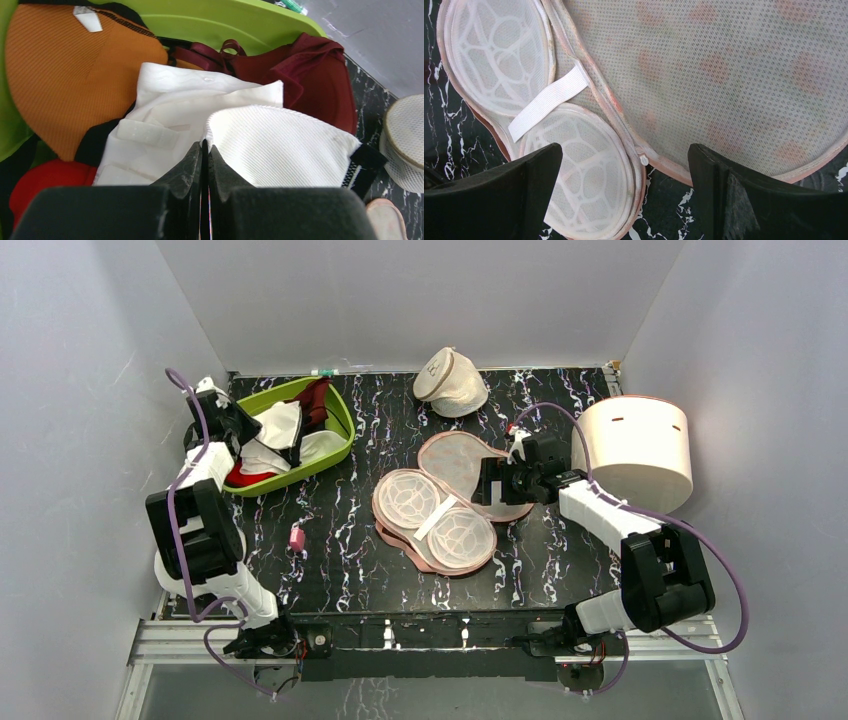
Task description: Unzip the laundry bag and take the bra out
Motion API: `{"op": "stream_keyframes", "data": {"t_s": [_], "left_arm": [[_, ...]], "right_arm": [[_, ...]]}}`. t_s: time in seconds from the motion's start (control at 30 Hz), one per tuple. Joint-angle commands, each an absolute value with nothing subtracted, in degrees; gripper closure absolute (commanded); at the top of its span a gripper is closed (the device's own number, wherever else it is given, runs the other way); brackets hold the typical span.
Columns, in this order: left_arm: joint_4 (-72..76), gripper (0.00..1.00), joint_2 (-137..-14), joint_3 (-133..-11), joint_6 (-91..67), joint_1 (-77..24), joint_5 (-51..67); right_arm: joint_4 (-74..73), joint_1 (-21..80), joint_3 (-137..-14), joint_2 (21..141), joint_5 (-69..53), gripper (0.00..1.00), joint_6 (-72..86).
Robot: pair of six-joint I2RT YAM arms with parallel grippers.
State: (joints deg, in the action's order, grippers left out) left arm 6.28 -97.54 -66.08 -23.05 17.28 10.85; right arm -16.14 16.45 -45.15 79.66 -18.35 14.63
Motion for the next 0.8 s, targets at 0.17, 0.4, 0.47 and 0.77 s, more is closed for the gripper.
{"op": "stream_keyframes", "data": {"t_s": [0.17, 0.4, 0.47, 0.77], "left_arm": [[10.78, 0.71, -91.54, -65.36, -21.77, 18.95, 12.61], [11.69, 0.27, -88.05, -63.24, -20.74, 19.23, 11.75], [11.54, 0.18, -87.16, -62.99, -20.17, 19.25, 11.36], [9.64, 0.02, -81.4, -61.14, -18.65, 19.12, 9.54]], "right_arm": [[-14.12, 17.03, -49.41, 81.9, -21.06, 0.02, 16.69], [-16.09, 17.05, -49.81, 81.64, -19.61, 0.02, 15.98], [-17.13, 17.04, -50.26, 81.34, -18.6, 0.02, 15.27], [-21.59, 17.05, -51.94, 79.2, -12.14, 0.02, 13.04]]}}
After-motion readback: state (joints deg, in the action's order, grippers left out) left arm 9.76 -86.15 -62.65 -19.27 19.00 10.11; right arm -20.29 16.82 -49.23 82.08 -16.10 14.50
